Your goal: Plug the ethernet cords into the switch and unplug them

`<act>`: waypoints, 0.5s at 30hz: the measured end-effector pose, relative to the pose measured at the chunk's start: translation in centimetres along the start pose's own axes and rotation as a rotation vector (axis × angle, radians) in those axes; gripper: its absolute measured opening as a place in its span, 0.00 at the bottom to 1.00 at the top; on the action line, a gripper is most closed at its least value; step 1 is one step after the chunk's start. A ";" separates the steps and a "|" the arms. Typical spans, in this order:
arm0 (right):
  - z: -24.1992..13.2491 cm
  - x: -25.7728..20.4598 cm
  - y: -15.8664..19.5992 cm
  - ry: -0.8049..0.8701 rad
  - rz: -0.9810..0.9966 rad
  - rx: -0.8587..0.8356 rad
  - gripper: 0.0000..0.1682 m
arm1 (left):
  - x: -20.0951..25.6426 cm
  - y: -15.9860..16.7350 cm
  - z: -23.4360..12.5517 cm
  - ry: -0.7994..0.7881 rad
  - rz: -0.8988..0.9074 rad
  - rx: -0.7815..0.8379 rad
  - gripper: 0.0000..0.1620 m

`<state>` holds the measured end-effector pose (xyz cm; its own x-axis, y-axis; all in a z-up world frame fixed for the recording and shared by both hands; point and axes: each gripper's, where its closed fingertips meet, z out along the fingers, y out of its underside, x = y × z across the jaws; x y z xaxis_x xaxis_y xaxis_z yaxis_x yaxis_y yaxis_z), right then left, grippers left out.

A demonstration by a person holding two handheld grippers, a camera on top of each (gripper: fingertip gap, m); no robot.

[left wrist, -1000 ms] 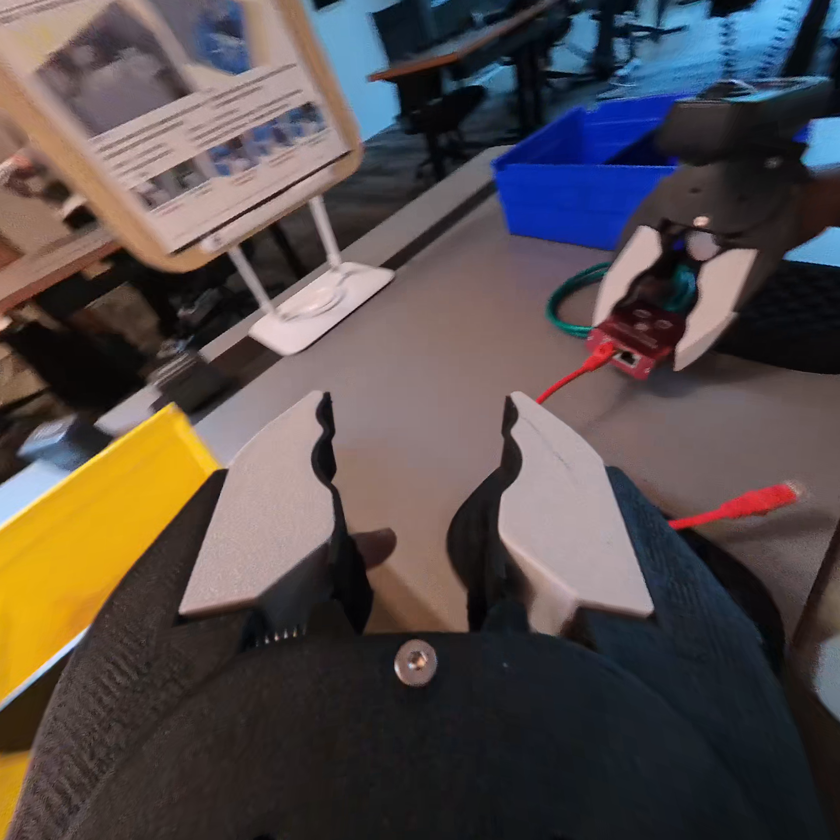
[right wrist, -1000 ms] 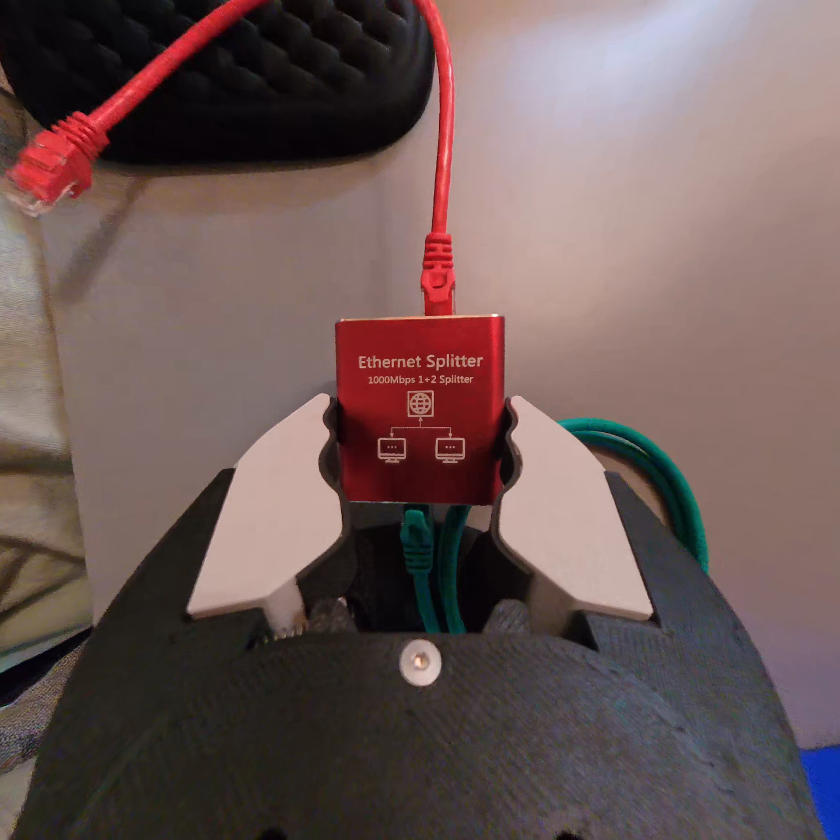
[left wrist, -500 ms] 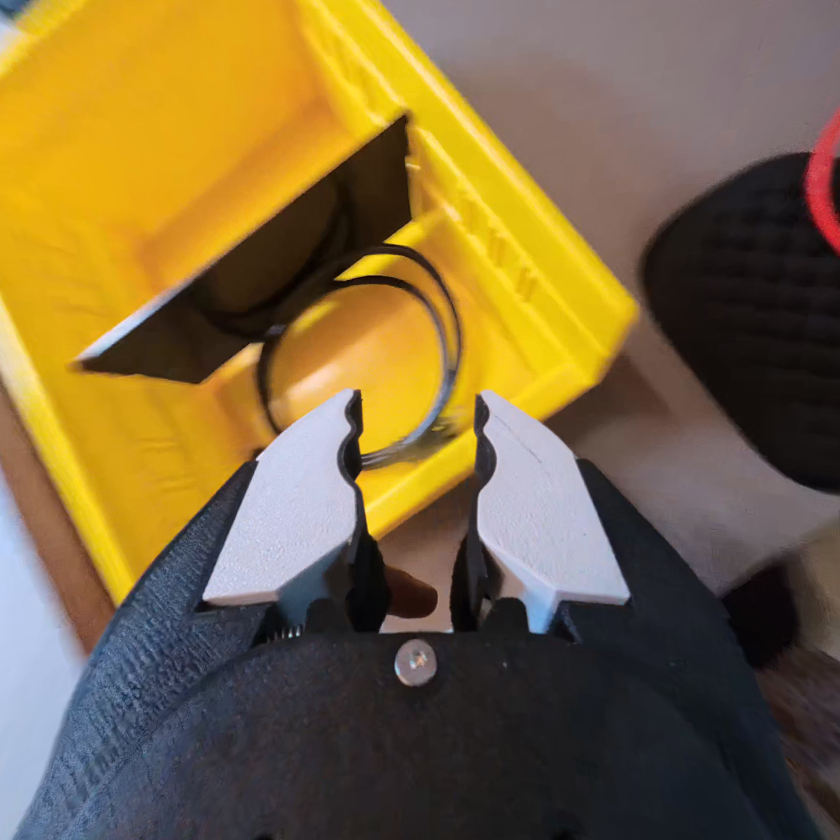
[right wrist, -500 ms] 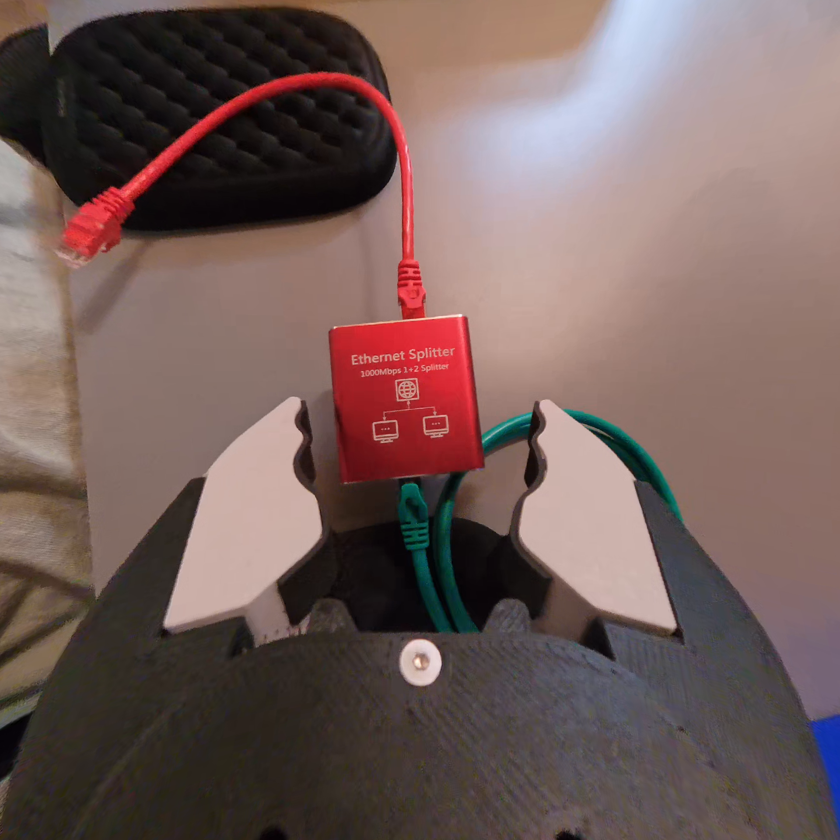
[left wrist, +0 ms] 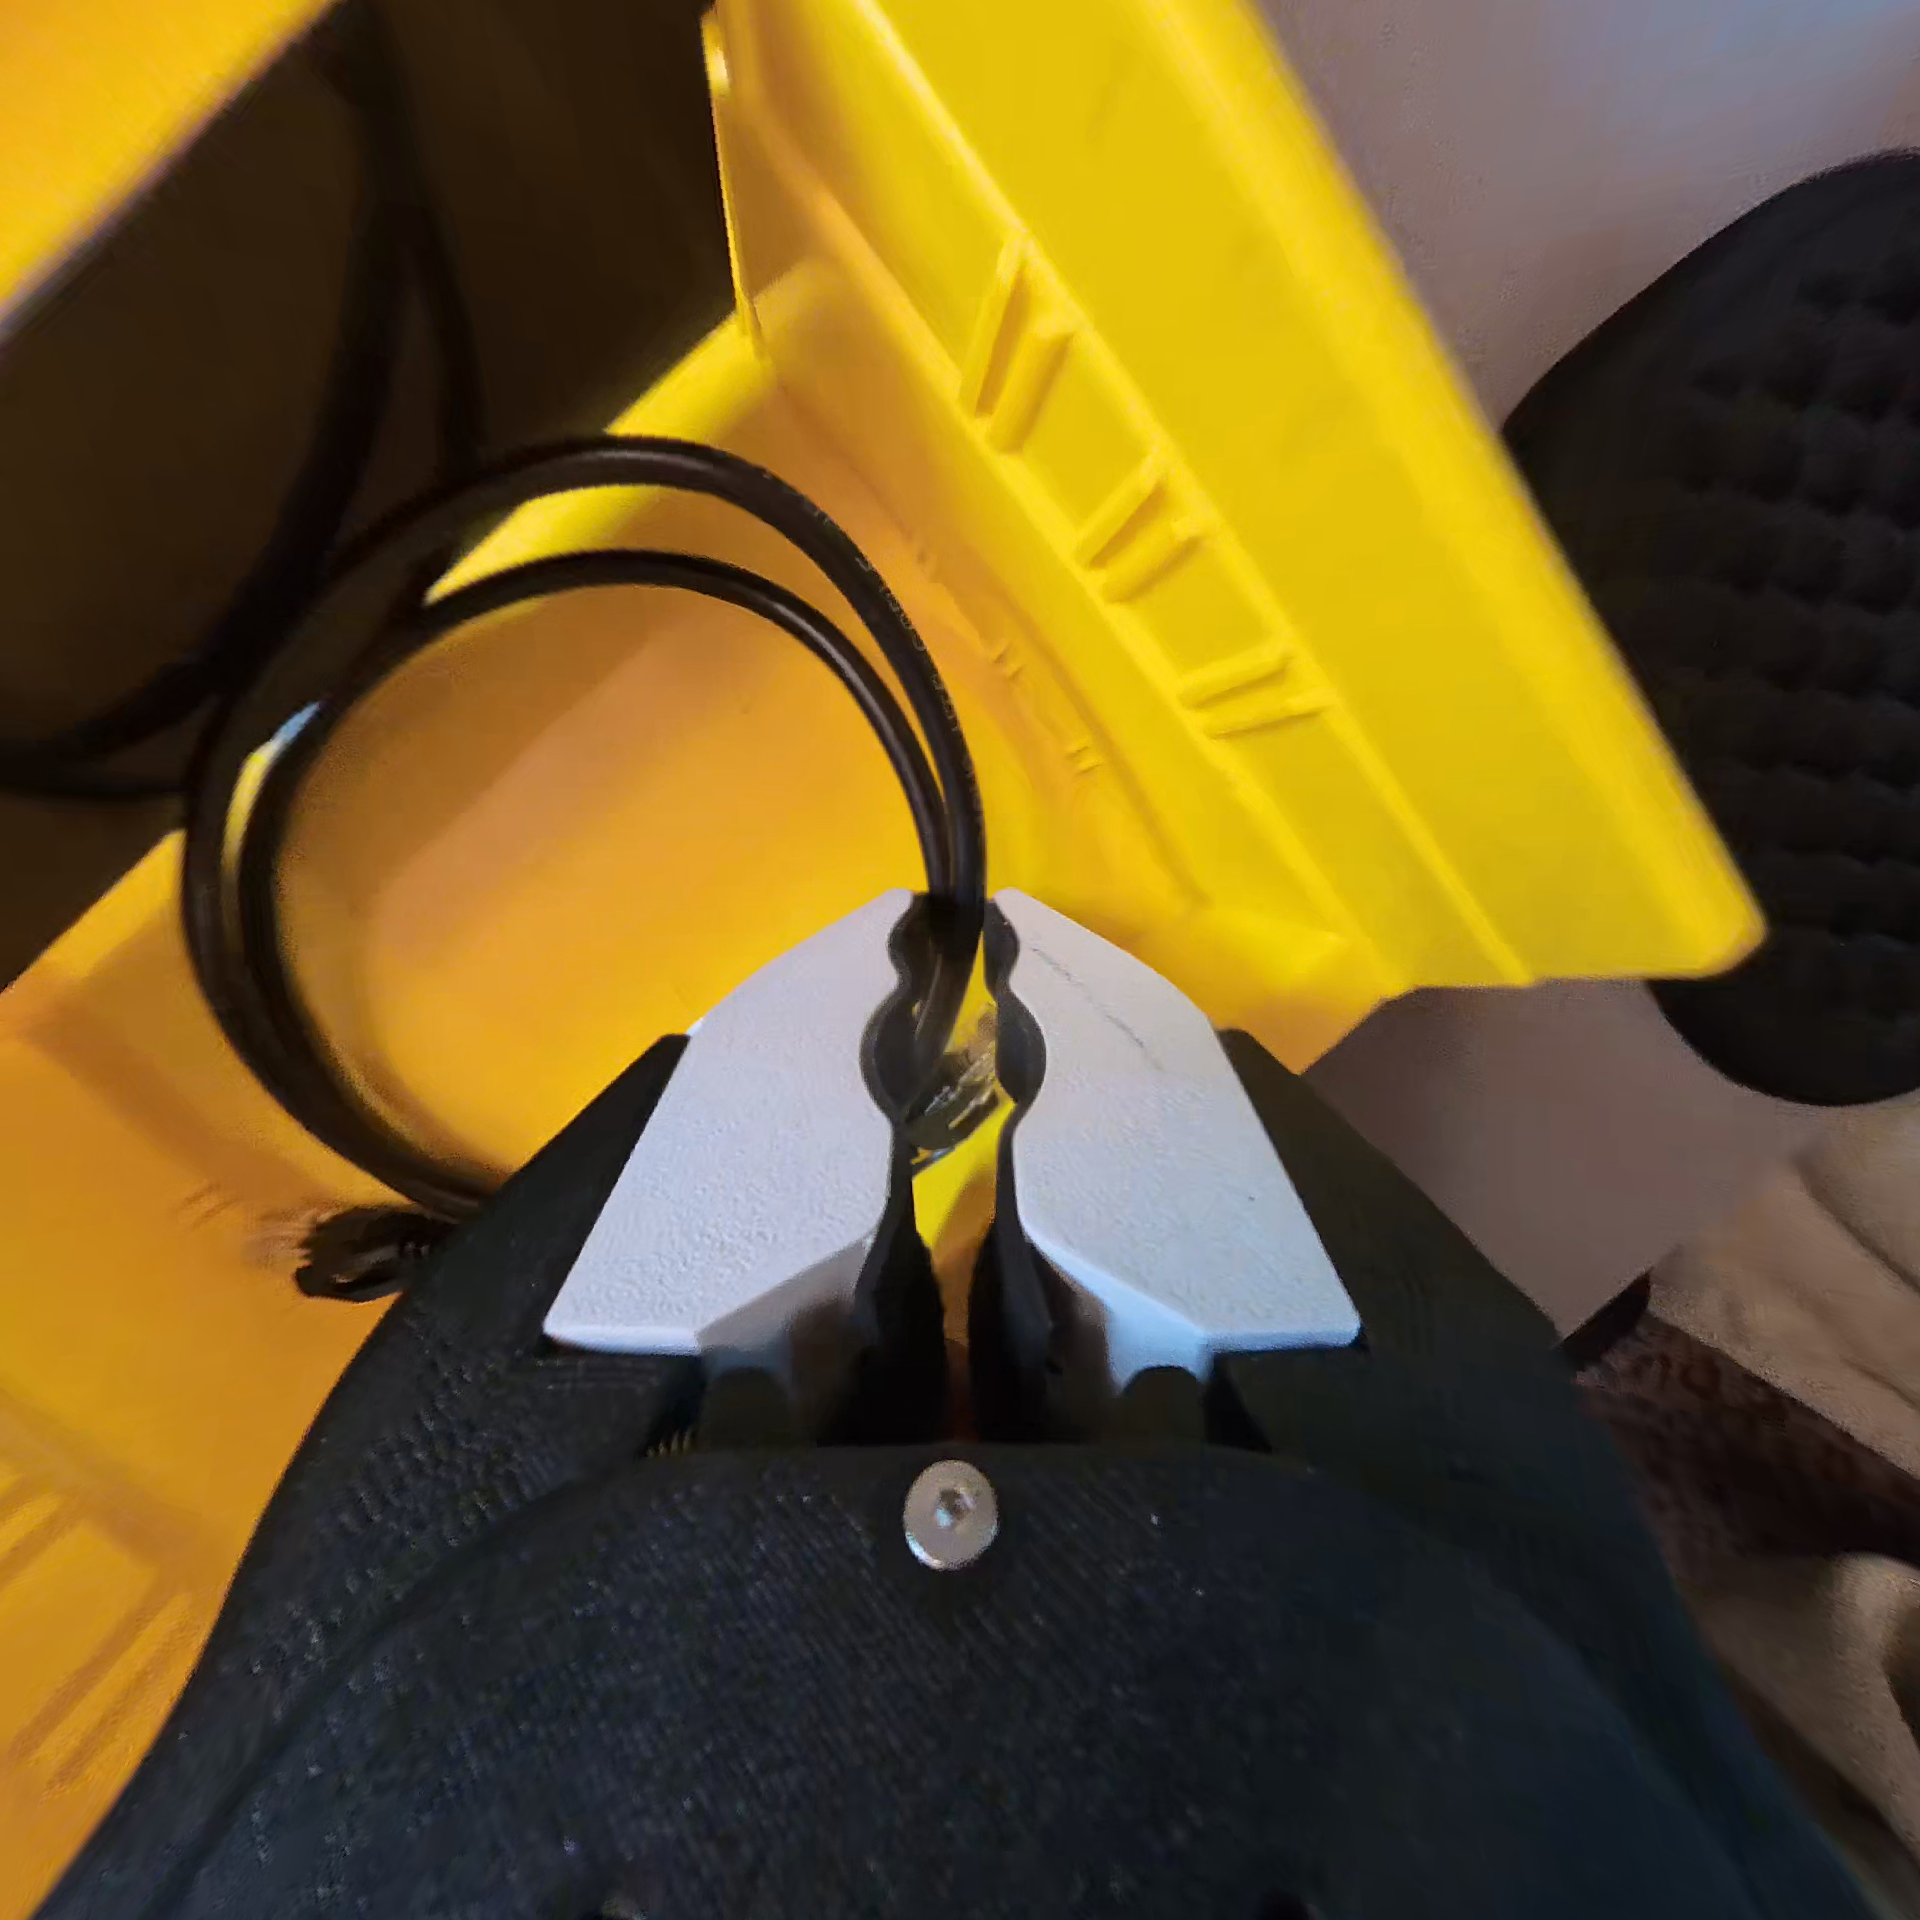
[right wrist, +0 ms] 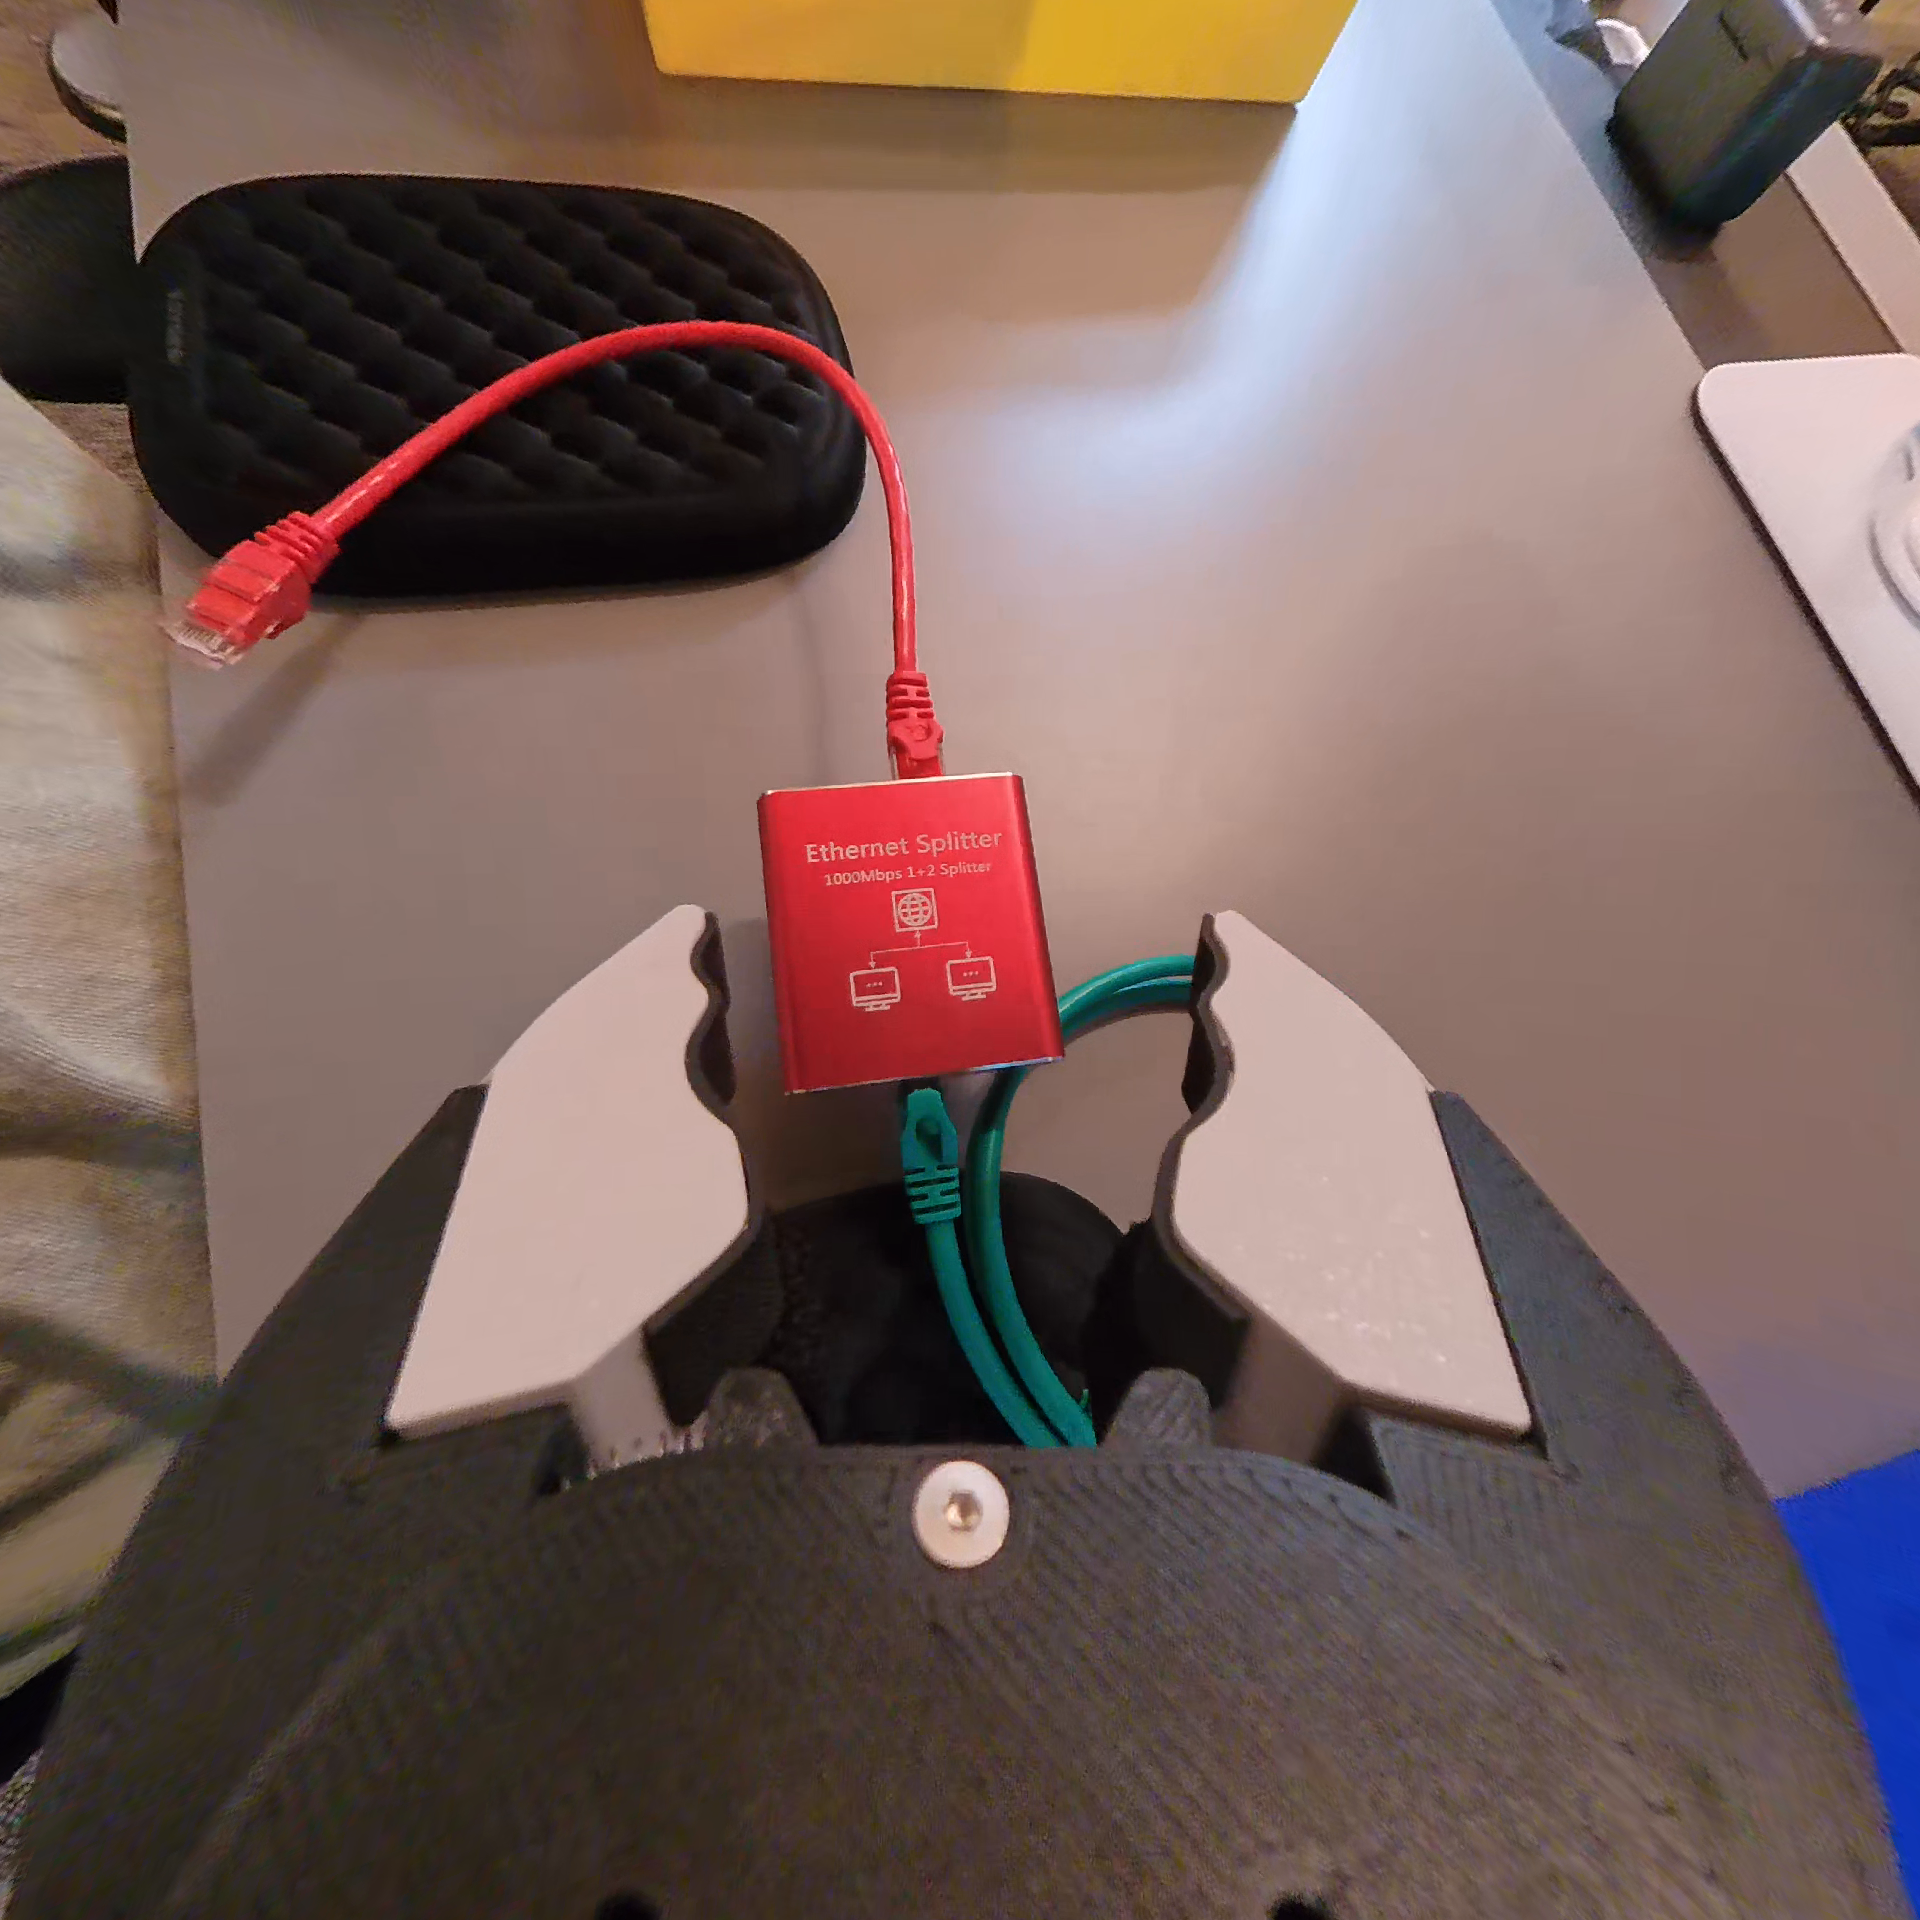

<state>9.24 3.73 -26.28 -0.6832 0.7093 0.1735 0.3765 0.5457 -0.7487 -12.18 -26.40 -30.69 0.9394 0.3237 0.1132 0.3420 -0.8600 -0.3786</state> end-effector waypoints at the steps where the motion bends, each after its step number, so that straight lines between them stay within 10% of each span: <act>1: -0.1 0.0 0.0 0.002 0.003 0.005 0.51 | 0.1 -0.4 -0.8 -0.015 0.003 0.048 0.04; 10: -0.8 -0.2 -1.8 -0.002 0.031 0.141 0.50 | 0.4 -6.3 -14.9 -0.360 0.017 0.805 0.04; 15: -0.6 -1.5 -3.9 -0.039 0.042 0.261 0.49 | 6.2 -9.3 -22.8 -0.197 0.027 1.438 0.03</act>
<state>9.17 0.76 -23.24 -0.6960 0.7084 0.1176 0.2343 0.3788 -0.8953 -8.93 -25.35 -5.53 0.8858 0.4639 0.0105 -0.1073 0.2268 -0.9680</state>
